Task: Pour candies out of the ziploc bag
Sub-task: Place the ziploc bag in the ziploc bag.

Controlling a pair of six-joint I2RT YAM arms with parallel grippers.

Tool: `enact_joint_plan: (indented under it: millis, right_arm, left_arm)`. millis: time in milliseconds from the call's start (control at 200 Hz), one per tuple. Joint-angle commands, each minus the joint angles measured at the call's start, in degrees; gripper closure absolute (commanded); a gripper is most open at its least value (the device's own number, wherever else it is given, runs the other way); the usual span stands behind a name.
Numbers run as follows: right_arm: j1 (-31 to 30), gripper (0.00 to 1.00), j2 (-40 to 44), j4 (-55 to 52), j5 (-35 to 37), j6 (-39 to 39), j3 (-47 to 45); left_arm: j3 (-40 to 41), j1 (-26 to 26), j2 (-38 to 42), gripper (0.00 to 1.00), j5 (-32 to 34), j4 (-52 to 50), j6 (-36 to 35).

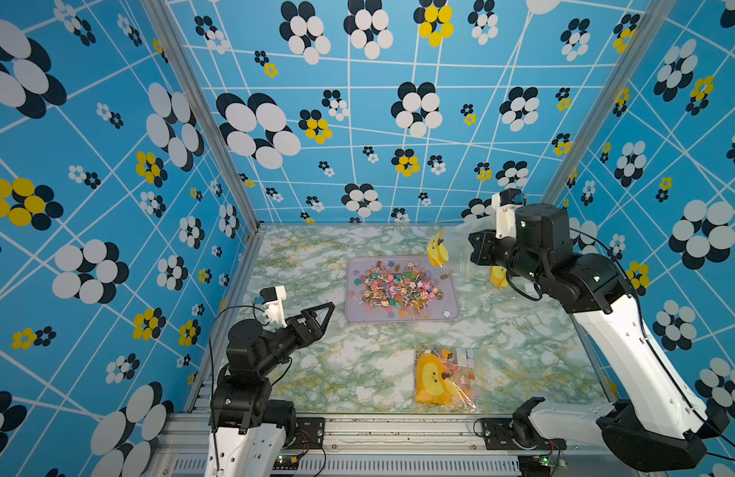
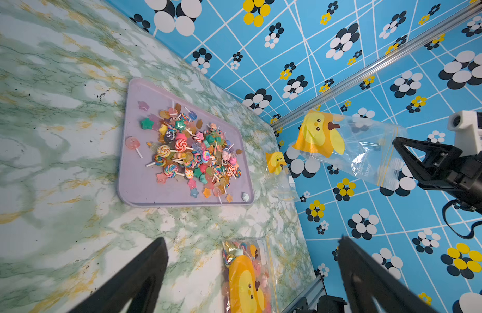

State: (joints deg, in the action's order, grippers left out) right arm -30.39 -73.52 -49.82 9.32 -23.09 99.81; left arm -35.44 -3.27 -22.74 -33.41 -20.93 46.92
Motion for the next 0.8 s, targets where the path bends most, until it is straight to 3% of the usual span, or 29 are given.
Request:
enact_joint_plan:
  millis: [0, 794]
  right_arm:
    - [2.91, 1.00, -1.73, -2.21, -0.15, 0.45, 1.07]
    - [21.07, 1.00, -10.98, -2.30, -7.39, 1.87, 3.63]
  left_arm:
    - [-1.56, -0.51, -1.13, 0.01, -0.08, 1.46, -1.60]
    - [5.77, -2.11, -2.47, 0.00, 0.21, 11.30, -2.93]
